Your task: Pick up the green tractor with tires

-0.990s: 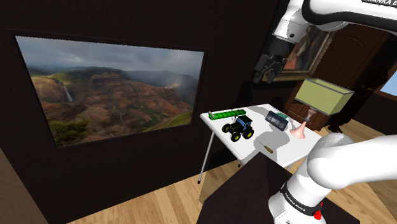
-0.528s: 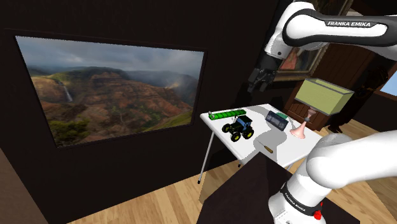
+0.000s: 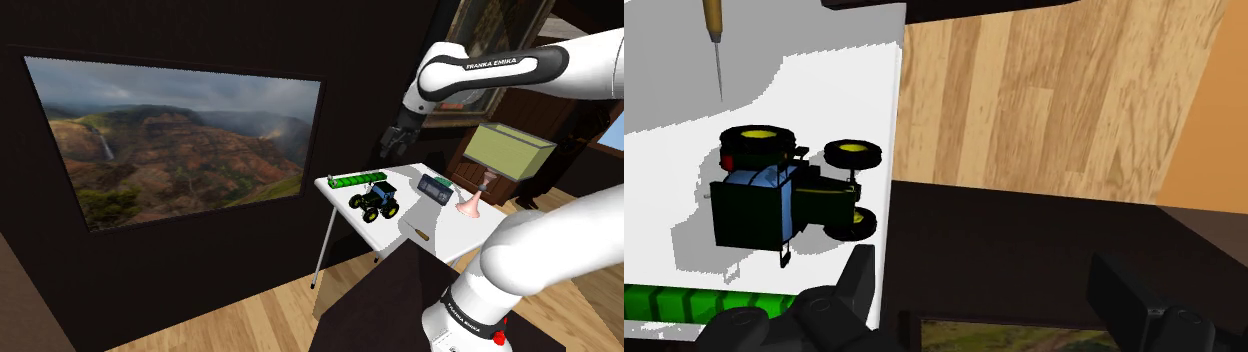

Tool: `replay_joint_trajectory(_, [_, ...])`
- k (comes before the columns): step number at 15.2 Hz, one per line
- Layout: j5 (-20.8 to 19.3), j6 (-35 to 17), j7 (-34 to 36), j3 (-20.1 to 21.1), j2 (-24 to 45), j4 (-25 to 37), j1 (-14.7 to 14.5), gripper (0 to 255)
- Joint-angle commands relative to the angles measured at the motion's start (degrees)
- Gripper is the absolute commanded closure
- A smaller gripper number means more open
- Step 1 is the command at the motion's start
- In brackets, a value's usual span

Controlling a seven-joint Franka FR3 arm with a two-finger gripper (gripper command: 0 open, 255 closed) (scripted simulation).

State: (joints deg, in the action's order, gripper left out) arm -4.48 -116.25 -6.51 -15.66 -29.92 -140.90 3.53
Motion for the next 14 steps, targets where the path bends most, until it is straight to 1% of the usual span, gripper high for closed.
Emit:
replay_joint_trajectory(1, [-0.1,-3.4,-1.9,-1.7,3.2,-0.1,0.2,0])
replay_joint_trajectory(5, [0.8,-10.0,-6.0,-5.1,10.8,1.2,0.0,0])
replay_joint_trajectory(8, [2.8,-14.4,-9.6,-7.6,17.2,3.0,-0.3,0])
replay_joint_trajectory(11, [6.0,-18.4,-14.0,-9.7,23.9,5.5,-0.5,0])
replay_joint_trajectory(14, [10.6,-21.5,-19.0,-11.1,31.1,8.7,-0.3,0])
